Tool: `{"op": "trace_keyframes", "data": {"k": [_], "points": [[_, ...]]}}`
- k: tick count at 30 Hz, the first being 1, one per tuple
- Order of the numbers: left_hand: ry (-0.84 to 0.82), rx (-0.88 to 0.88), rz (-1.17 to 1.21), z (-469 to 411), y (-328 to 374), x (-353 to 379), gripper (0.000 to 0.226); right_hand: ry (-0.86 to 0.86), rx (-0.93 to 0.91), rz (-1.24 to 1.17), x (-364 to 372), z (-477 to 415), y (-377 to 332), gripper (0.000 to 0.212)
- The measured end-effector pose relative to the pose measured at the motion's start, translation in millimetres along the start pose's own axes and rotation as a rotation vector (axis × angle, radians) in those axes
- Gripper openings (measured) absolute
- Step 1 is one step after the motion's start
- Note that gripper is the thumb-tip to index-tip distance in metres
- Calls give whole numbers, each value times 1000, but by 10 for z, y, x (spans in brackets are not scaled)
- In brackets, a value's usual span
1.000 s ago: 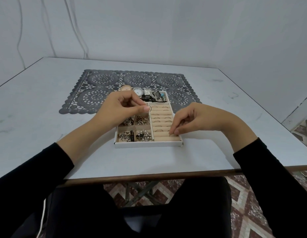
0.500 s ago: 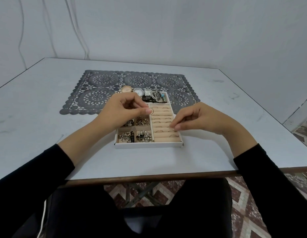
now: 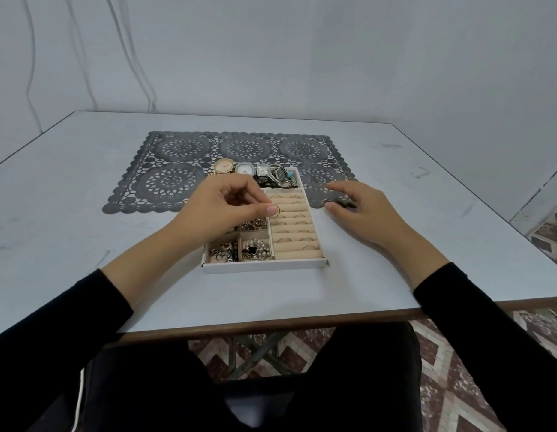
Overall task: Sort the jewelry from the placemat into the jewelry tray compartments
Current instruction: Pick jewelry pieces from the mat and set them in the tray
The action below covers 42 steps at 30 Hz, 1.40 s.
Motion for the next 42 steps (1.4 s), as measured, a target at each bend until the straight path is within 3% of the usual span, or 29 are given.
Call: {"op": "trace_keyframes", "data": {"k": [4, 8, 14, 24, 33, 42], "points": [[-40, 3, -41, 11, 37, 54, 22, -157, -10, 177, 129, 27, 61, 55], [-118, 20, -63, 26, 100, 122, 20, -232, 27, 241, 203, 62, 89, 54], [-253, 24, -128, 45, 125, 267, 16, -222, 35, 248, 203, 72, 77, 52], [-325, 65, -305, 74, 128, 376, 11, -222, 21, 257, 199, 78, 40, 50], [-397, 153, -352, 100, 159, 391, 12, -234, 29, 263, 184, 103, -25, 42], [-456, 149, -337, 92, 139, 402, 15, -235, 23, 269, 200, 77, 28, 49]]}}
Point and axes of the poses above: each hand's wrist, its own z-axis away from the middle knuckle, its own x-axis out of the palm, y = z × x, the point moved 9 cm from there along -z, towards the middle knuckle, and after that the axes turned 7 degrees about -z, right-handed, at the moved point
